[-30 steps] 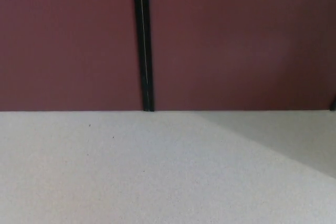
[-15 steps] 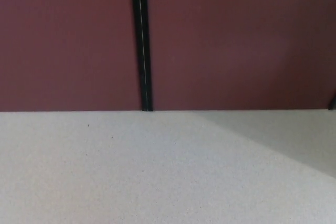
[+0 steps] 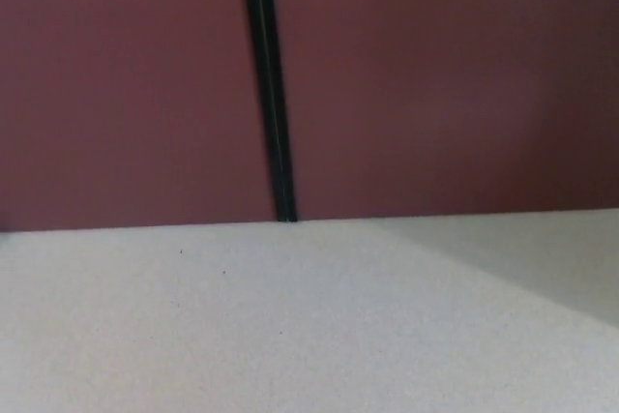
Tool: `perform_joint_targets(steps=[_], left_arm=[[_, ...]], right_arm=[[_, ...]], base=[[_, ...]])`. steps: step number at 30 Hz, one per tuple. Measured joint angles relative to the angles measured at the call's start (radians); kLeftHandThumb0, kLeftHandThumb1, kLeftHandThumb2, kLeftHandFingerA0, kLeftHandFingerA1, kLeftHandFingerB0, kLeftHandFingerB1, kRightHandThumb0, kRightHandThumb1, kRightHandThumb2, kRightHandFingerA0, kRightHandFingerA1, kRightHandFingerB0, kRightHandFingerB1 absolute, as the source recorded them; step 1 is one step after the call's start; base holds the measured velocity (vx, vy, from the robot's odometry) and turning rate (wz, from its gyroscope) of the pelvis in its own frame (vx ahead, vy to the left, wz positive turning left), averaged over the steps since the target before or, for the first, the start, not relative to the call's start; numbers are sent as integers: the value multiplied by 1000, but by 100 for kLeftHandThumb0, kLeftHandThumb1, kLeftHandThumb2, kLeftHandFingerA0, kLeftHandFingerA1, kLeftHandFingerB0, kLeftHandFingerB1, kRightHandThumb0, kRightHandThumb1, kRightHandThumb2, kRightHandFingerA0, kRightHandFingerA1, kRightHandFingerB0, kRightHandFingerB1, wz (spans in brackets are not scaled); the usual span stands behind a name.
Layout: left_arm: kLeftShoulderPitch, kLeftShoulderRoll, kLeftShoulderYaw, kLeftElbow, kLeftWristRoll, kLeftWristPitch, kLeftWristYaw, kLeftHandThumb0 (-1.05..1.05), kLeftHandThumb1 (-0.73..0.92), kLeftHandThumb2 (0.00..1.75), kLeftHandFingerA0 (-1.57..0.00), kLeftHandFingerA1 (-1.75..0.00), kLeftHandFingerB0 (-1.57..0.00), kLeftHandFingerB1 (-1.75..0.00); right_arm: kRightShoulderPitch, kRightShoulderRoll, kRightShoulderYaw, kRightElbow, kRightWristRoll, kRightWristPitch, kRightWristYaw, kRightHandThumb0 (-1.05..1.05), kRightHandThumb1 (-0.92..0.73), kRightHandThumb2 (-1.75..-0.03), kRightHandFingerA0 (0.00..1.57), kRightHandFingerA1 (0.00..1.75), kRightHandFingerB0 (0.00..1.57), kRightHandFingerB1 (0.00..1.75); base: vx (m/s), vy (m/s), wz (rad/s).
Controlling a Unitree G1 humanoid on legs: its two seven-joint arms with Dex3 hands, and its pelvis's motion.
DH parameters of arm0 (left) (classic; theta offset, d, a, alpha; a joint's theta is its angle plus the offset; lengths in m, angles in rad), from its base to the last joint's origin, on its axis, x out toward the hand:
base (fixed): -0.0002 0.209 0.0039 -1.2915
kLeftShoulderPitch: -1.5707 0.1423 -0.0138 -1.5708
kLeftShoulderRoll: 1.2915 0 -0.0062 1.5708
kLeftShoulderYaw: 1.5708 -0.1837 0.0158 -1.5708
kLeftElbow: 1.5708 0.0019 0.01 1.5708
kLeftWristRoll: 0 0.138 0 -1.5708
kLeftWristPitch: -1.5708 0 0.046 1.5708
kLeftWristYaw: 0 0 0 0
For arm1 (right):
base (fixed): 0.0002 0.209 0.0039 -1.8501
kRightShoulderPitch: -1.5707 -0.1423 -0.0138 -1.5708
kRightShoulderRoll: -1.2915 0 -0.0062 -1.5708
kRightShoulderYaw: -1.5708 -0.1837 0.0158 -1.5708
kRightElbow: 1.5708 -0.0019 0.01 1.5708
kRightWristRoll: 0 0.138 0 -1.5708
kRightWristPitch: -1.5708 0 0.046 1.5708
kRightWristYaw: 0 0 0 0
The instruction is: The robot walks towards the door handle and put its right hand on it and twist the handle
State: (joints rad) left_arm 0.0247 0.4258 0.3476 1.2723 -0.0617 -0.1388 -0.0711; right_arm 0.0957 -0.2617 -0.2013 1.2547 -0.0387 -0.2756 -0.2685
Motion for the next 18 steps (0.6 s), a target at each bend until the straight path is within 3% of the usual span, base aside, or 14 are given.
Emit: perform_joint_targets(steps=[5, 6, 10, 11, 14, 15, 18], left_arm=[[-2, 11, -1, -1, 0, 0, 1, 3, 75, 62, -48, -69, -22, -31], [-3, 17, -1, 0, 0, 0, 2, 3, 76, 61, -43, -84, -20, -30], [-4, 19, -4, -7, 0, -2, 1, 3, 76, 62, -46, -81, -21, -31], [-4, 20, -4, -9, 0, -3, 0, 2, 57, 97, -48, -68, -12, -47], [-4, 25, -16, -8, 2, -3, 0, 2, 57, 97, -48, -68, -12, -47], [-3, 26, -19, -8, 2, -3, 1, 3, 75, 61, -50, -65, -23, -32], [-1, 28, -20, -5, 1, -3, -1, 3, 75, 62, -50, -67, -23, -32]], right_arm=[[3, 9, 15, 9, -7, -14, -11, -8, -62, -57, 69, 54, 46, 41], [1, 10, 17, 9, -9, -18, -12, -7, -63, -57, 69, 53, 46, 41], [3, 9, 20, 13, -12, -27, -16, -7, -63, -57, 69, 53, 47, 41], [3, 10, 20, 14, -13, -28, -16, -4, -63, -57, 69, 52, 48, 41], [4, 10, 27, 17, -16, -30, -17, -4, -63, -57, 69, 52, 48, 41], [4, 10, 29, 18, -17, -31, -17, -4, -63, -57, 69, 52, 48, 41], [2, 10, 32, 20, -20, -33, -18, -3, -64, -57, 68, 52, 48, 41]], base=[[288, 301, -11], [54, 122, 3], [175, 86, 7], [206, 32, 2], [179, -41, 8], [215, -90, 5], [243, -139, 7]])
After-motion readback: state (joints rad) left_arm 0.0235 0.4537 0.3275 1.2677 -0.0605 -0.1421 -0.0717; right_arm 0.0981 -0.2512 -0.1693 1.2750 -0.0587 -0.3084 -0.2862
